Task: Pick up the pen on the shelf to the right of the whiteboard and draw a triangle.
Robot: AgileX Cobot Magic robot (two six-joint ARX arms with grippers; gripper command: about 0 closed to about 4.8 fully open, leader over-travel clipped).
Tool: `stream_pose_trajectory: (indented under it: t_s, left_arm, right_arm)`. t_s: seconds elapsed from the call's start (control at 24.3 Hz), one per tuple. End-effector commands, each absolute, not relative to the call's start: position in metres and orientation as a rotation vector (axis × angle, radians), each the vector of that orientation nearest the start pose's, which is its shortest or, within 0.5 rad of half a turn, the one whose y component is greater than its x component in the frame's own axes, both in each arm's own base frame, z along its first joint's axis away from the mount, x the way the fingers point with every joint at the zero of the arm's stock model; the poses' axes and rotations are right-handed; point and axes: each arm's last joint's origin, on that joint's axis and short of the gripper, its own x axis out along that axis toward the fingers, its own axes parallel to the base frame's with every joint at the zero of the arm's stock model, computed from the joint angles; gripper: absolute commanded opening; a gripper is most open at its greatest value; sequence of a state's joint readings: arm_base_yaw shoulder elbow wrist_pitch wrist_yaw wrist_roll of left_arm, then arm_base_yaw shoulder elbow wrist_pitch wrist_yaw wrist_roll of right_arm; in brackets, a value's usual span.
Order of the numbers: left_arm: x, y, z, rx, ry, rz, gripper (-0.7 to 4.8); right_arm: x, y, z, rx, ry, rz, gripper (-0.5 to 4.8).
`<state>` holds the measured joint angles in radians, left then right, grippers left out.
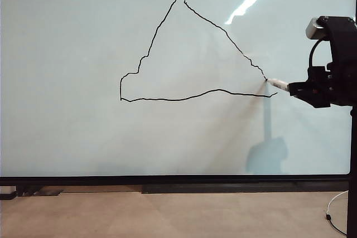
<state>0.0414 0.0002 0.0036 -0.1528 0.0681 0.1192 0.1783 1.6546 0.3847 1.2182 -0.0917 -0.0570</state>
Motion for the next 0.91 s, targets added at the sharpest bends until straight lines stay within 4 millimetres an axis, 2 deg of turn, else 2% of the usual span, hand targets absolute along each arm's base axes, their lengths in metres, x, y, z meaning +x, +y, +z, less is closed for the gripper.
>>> stream_pose_trajectory:
  t_s: [0.04,0.58,0.91]
  left_arm:
    - [0.096,0.002,0.152,0.112,0.133,-0.038,-0.05]
    - [0.096,0.002,0.152,0.112,0.133,-0.038,-0.05]
    - [0.096,0.002,0.152,0.112,0.133,-0.038,-0.05]
  right_arm:
    - [0.263,0.048,0.147,-0.052,0.014,0.276,-0.05]
    - [0.262,0.04,0.143,-0.049,0.028,0.259,-0.05]
    - [0.265,0.04,0.131,-0.029,0.034,0.257,-0.05]
